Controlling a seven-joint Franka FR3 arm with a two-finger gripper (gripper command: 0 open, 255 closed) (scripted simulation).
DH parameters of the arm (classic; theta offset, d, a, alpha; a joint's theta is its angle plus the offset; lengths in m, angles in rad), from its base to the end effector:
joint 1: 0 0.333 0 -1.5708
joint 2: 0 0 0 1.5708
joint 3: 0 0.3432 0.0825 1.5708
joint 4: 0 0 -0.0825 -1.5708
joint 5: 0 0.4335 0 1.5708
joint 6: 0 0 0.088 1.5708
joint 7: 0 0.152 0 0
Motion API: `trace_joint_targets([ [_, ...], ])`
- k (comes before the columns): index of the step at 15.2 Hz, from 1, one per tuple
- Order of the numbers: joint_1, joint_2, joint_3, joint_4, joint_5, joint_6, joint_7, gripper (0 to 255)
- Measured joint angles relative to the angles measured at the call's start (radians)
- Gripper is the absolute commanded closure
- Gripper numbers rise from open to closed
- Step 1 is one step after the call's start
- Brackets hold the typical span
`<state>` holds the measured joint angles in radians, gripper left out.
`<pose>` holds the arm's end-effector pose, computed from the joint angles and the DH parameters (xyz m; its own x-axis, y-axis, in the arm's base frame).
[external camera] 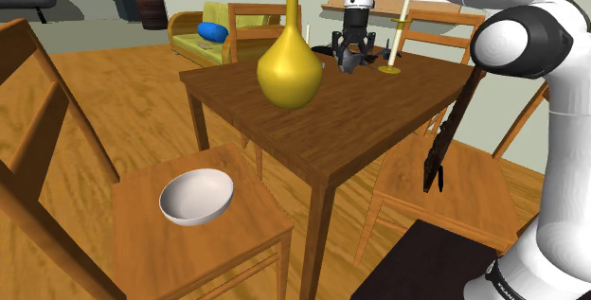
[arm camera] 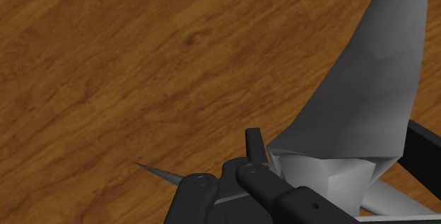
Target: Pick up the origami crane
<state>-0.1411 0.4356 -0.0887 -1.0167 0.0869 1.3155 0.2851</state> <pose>0.6943 -0.1318 0.5809 0.8722 -0.4678 -0.1430 -0.4738 -0.8806 -0.0090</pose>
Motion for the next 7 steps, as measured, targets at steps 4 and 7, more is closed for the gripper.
trace_joint_targets([
  [4, -0.007, 0.056, 0.002, 0.15, 0.006, -0.094, 0.006, 255],
  [7, -0.018, 0.115, 0.003, 0.288, 0.012, -0.172, 0.008, 255],
])
